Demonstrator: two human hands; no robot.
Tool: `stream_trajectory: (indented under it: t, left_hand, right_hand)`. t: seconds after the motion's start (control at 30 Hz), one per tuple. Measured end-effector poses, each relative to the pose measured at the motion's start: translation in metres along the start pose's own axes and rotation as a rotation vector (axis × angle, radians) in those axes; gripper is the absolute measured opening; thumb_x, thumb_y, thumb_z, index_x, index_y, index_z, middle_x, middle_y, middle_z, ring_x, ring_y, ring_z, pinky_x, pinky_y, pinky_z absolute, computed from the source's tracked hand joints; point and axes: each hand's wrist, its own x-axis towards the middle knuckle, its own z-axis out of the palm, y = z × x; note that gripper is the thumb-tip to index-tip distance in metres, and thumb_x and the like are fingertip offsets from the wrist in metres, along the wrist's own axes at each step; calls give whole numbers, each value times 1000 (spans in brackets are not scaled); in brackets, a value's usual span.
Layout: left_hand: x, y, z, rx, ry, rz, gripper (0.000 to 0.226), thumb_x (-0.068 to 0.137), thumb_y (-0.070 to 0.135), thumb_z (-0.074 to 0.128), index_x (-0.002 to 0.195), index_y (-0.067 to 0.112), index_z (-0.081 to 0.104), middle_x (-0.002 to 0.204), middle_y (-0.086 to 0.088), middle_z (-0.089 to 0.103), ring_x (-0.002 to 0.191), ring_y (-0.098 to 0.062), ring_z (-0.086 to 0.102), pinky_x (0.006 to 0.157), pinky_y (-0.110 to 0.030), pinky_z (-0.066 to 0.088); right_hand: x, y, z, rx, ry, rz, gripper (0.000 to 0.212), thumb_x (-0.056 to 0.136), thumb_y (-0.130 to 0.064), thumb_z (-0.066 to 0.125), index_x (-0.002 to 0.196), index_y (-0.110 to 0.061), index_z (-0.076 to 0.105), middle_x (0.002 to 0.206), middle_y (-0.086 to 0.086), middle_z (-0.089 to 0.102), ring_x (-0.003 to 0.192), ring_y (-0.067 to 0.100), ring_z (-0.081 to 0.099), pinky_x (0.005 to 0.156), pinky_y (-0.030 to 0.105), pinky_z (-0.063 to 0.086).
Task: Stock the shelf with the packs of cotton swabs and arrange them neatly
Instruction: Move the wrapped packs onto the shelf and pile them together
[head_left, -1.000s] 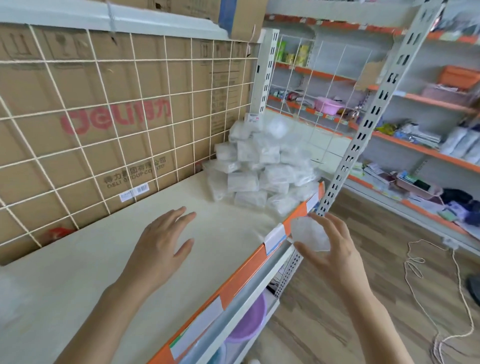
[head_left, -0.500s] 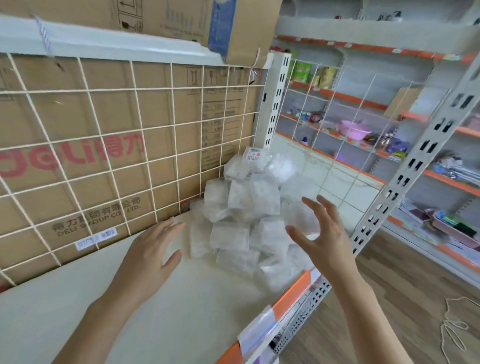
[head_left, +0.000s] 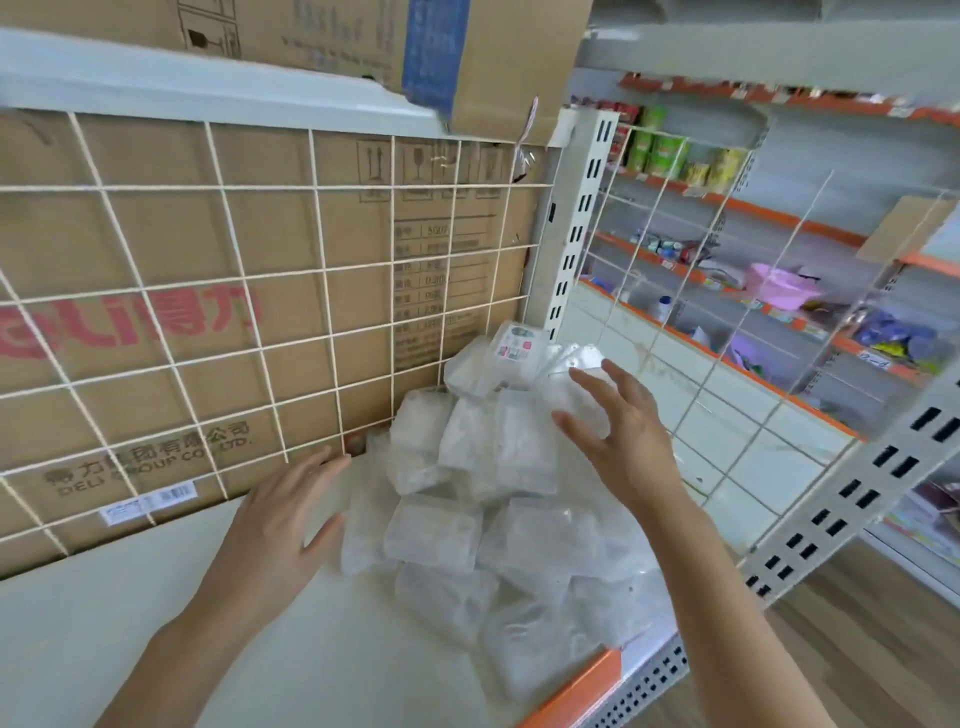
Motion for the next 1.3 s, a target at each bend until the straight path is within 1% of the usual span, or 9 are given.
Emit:
stream_trajectory:
  t: [0.1,0.23,0.47,0.6,0.77,1.0,1.1,1.17,1.3]
  left_hand:
    - [3,2,-3,26,32,-2,58,86,48,34,134,19,50,135,0,52,122,-21,49,98,-40,40]
    - [6,4,-7,38,58,25,56,86,45,36,131,17,52,132,-2,54,119,-13,42,96,-36,37]
    - [0,2,-12,36,54,41,58,86,48,34,134,19,51,136,0,51,123,-12,39,98,-35,34]
    - [-8,-3,-19,21,38,43,60,86,50,32,135,20,50,138,1,49,126,-18,44,100,-33,33]
    - [-28,-10,-38,-20,29,62,61,85,52,31,136,22,48,138,3,48,126,-16,43,100,-38,38]
    - [-76,-39,-78,-16,-34,77,62,85,54,32,136,23,47,140,2,48,127,-22,46,99,-46,41]
    - [-103,-52,-95,-7,-45,86,54,86,45,42,135,23,49,139,-1,49,126,-24,47,100,-46,40]
    - [-119,-61,-106,-1,-53,96,54,86,44,43,134,21,49,139,-2,49,126,-24,47,99,-46,40]
    - [-150,-77,-129,18,-50,102,60,84,50,34,132,18,51,135,-6,52,123,-26,50,98,-45,41]
  right_hand:
    - [11,5,6,-15,-61,-17,57,89,-45,54,141,-30,39,156,5,18,145,27,8,115,41,12]
    - [16,5,7,-61,-70,-38,63,86,-50,55,142,-30,37,157,7,17,145,30,5,117,42,7]
    - [-4,-4,-2,-36,-20,12,64,86,-45,58,143,-25,37,156,10,19,145,30,9,115,45,14]
    - [-26,-10,-10,-34,39,22,60,85,-38,63,139,-18,45,151,16,29,141,35,22,110,51,25]
    - [-68,-24,-17,-58,89,73,54,85,-32,66,134,-16,50,142,16,41,130,36,39,101,48,34]
    - [-142,-68,-10,-49,88,146,47,88,-35,62,132,-20,52,141,11,44,128,31,41,99,41,33]
    - [-174,-92,-3,-36,96,142,47,86,-37,61,129,-19,54,137,12,48,125,31,45,99,38,32]
    - [-193,-107,1,-13,90,162,47,86,-33,64,130,-21,53,138,10,48,129,29,42,99,39,33]
    - [-222,-135,9,2,69,141,49,85,-42,59,129,-21,53,136,8,50,130,27,41,98,43,38]
